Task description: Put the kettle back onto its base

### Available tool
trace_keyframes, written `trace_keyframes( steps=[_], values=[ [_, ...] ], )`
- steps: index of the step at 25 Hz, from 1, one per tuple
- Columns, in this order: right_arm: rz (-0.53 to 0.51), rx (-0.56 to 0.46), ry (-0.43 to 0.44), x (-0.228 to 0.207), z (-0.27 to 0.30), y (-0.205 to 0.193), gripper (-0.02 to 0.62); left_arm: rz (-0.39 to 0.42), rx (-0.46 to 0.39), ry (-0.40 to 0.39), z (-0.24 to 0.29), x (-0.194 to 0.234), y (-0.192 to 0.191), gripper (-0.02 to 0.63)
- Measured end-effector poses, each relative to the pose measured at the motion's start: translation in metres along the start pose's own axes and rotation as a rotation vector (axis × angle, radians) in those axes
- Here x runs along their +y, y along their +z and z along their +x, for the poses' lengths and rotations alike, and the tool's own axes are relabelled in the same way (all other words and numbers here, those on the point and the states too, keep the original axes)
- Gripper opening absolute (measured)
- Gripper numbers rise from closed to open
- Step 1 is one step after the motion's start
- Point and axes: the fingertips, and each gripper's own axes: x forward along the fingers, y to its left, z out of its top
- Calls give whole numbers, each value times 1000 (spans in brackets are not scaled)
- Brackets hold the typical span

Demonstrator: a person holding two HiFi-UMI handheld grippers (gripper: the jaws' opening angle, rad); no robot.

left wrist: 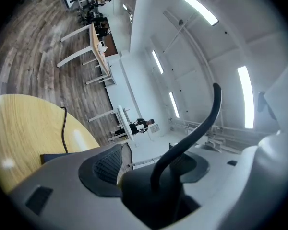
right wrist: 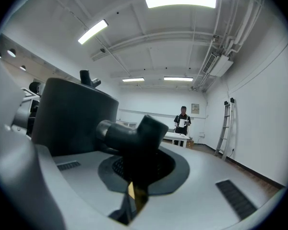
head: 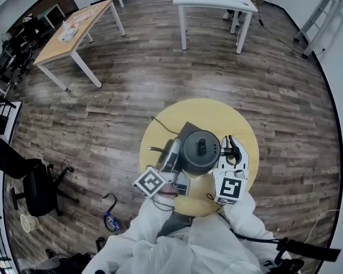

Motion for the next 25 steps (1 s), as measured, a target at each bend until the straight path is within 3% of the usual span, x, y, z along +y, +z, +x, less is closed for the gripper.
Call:
trace_keyframes(
  steps=[3, 7, 14, 20, 25],
  values=[
    [24, 13, -3, 4, 10, -16, 31, 85, 35, 9, 9, 14, 6, 301],
    [45, 8, -8, 6, 24, -41, 31, 76, 55, 36, 19, 37, 3, 287],
    [57, 61, -17, 7, 51, -90, 31, 175, 121, 39, 50, 81, 0, 255],
    [59, 81, -30, 11, 68, -126, 31, 217, 149, 128, 62, 125, -3, 235],
    [52, 106, -46, 13, 78, -148, 31, 204, 162, 200, 66, 154, -8, 233]
  ],
)
